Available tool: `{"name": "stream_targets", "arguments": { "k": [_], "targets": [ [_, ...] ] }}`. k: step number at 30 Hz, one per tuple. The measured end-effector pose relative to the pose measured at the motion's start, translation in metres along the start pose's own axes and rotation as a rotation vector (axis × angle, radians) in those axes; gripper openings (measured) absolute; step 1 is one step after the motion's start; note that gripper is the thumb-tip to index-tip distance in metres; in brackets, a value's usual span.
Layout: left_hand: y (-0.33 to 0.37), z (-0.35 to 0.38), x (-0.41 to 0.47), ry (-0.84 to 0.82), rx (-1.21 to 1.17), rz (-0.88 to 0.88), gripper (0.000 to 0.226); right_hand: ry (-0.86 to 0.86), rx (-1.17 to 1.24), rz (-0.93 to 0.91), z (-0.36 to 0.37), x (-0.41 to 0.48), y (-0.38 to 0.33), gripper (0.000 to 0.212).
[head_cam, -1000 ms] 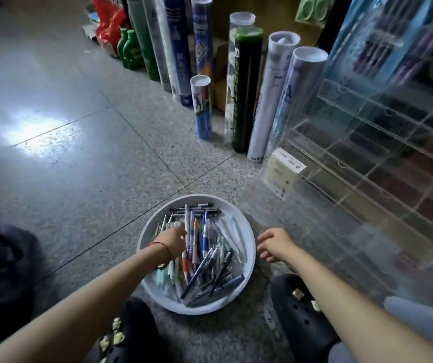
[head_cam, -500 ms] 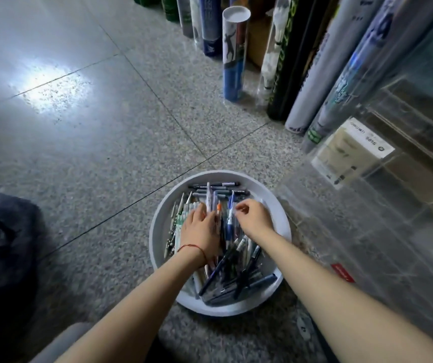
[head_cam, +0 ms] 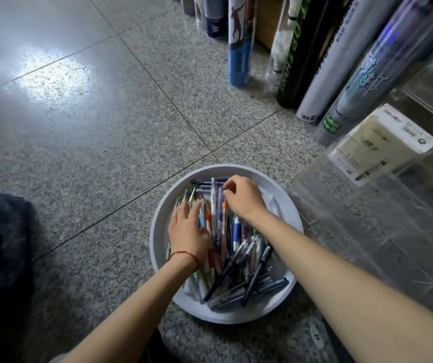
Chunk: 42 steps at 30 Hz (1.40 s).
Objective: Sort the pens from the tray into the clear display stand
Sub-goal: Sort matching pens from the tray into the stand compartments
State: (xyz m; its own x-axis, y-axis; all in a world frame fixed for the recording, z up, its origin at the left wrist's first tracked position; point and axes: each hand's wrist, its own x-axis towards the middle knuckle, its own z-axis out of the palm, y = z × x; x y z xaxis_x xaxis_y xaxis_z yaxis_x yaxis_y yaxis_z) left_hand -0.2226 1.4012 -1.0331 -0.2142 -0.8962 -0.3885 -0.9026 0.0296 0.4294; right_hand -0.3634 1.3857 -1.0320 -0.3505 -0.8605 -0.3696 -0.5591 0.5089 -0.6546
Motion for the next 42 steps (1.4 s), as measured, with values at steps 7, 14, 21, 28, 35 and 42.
{"name": "stream_targets", "arguments": {
  "k": [7, 14, 21, 28, 35, 42],
  "targets": [
    [-0.014, 0.003, -0.005, 0.066, -0.152, -0.056, 0.07, -0.101, -0.121, 0.179, 0.017, 0.008, -0.023, 0.019],
    [-0.031, 0.009, -0.012, 0.107, -0.197, -0.249, 0.06, 0.034, -0.041, 0.038, 0.018, -0.005, -0.019, 0.02],
    [-0.033, 0.015, -0.02, 0.125, -0.112, -0.293, 0.055, -0.12, -0.033, -0.041, 0.039, -0.012, -0.026, 0.025],
    [-0.044, 0.014, -0.022, 0.18, -0.254, -0.257, 0.024, -0.293, -0.281, -0.014, 0.057, 0.0, -0.045, 0.025],
    [-0.048, 0.013, -0.022, 0.16, -0.337, -0.226, 0.007, -0.359, -0.558, -0.134, 0.066, -0.002, -0.058, 0.047],
    [-0.053, 0.012, -0.023, 0.16, -0.387, -0.206, 0.013, -0.195, -0.608, -0.031, 0.087, -0.001, -0.06, 0.045]
  ]
}}
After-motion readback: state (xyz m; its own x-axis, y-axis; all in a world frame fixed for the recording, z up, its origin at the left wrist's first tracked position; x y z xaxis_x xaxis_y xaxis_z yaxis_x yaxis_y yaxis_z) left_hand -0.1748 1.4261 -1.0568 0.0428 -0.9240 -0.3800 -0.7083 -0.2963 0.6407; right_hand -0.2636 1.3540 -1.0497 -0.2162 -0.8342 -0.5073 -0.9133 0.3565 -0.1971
